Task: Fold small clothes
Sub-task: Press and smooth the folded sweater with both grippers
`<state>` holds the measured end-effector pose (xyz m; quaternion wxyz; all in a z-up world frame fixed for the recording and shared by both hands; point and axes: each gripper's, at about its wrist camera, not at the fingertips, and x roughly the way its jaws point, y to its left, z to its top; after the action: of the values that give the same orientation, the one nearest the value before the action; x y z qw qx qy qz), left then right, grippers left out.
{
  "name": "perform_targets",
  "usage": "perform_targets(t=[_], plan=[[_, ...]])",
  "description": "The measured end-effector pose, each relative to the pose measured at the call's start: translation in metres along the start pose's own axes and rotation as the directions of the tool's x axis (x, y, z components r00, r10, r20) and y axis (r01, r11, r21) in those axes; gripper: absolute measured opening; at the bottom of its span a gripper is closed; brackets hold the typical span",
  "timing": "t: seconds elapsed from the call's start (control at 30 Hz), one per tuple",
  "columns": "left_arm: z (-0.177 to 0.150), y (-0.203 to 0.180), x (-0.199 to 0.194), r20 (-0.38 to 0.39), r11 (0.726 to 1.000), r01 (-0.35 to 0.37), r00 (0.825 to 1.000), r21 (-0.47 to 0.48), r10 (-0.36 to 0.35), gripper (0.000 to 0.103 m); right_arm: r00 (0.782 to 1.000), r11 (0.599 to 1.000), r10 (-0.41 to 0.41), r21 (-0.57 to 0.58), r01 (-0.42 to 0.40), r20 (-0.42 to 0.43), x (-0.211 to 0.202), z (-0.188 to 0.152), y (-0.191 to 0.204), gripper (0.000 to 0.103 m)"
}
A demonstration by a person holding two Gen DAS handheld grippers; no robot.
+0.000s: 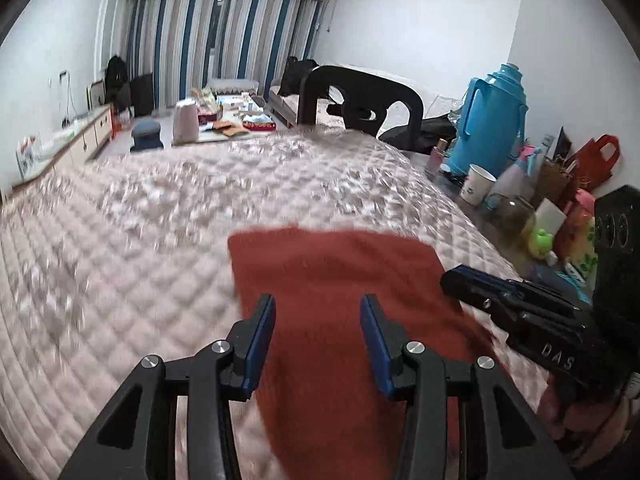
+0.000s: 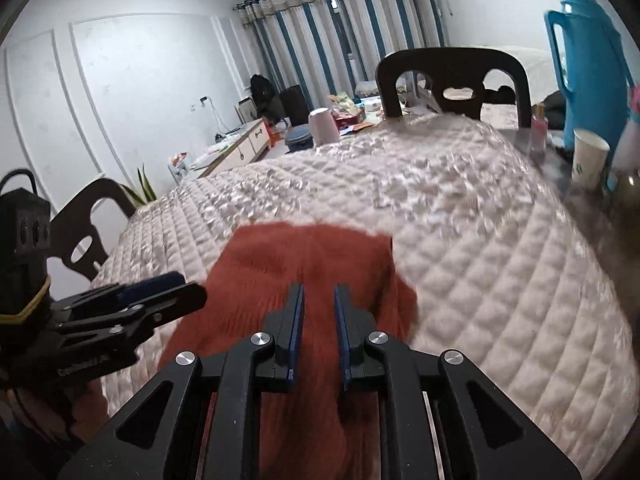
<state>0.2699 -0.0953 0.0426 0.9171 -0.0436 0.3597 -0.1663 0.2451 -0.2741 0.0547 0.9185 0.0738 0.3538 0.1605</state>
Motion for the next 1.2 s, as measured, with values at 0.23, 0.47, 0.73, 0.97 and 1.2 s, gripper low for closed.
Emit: perform_targets(t=[0.23,0.47,0.73,0.97,1.2], plan=[[-0.004,0.005,0.058,-0.109,0.997,-0.077,0.991,0.014,0.078,0.047,0.996,0.997,-0.042,0.068,0.047,-0.079,0.050,0.005,-0.034,0.014],[-0.011,0.001,0.028,-0.066,0.996,-0.089,0.994,0.020,0.090,0.048,0.998,0.998,-0.062,0.006,0.063,-0.021,0.012,0.000,-0.012,0.015],[-0.040,-0.008,-0.016,-0.036,0.997,-0.059,0.997,0.041,0.061,0.048,1.000,0.998,-0.002,-0.061,0.001,-0.003,-0.026,-0.032,0.017,0.016],[-0.064,-0.010,-0.028,-0.046,0.998,-0.048,0.998,0.035,0.050,0.048,0.998,1.000,-0.020,-0.002,0.020,-0.058,-0.026,-0.055,-0.002,0.016],[-0.070,-0.009,-0.034,-0.055,0.998,-0.055,0.997,0.024,0.056,0.049,0.998,0.999,-0.038,-0.004,0.038,-0.053,-0.038,-0.059,-0.002,0.017]])
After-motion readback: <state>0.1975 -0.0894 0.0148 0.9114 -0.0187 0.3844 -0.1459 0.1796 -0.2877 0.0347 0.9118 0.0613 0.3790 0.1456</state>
